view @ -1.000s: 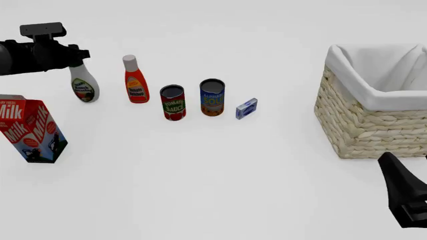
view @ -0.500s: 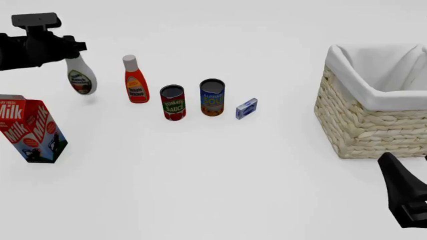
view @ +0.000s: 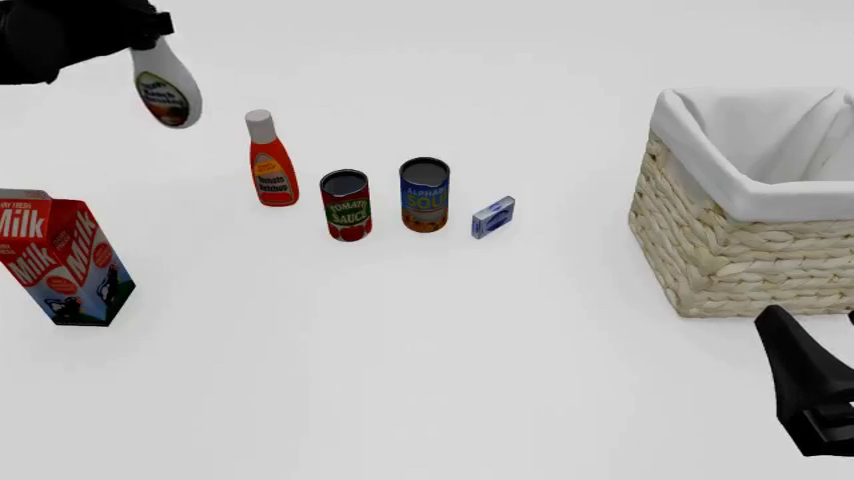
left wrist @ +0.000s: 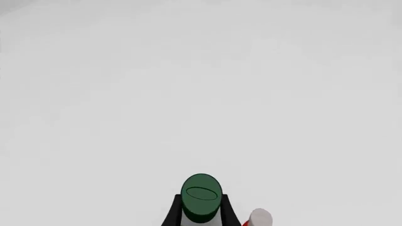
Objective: Pick the salad dressing and place it in the basket.
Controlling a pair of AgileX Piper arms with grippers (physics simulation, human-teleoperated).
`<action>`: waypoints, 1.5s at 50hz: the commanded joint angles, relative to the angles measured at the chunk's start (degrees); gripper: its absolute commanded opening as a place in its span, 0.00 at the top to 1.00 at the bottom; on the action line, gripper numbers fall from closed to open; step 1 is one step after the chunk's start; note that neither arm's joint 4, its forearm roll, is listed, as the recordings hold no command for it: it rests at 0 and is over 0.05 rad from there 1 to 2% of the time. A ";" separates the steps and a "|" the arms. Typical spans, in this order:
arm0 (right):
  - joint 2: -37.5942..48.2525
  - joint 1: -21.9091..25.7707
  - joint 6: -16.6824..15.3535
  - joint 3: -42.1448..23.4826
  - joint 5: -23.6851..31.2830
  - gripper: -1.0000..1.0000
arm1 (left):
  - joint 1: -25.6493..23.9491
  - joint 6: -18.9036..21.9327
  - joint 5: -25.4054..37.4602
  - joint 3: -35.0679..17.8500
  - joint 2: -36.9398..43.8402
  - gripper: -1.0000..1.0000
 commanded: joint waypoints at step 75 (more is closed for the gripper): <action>-0.03 0.26 -0.83 -0.04 -1.26 0.00 | -46.45 -0.32 2.16 4.31 -5.05 1.00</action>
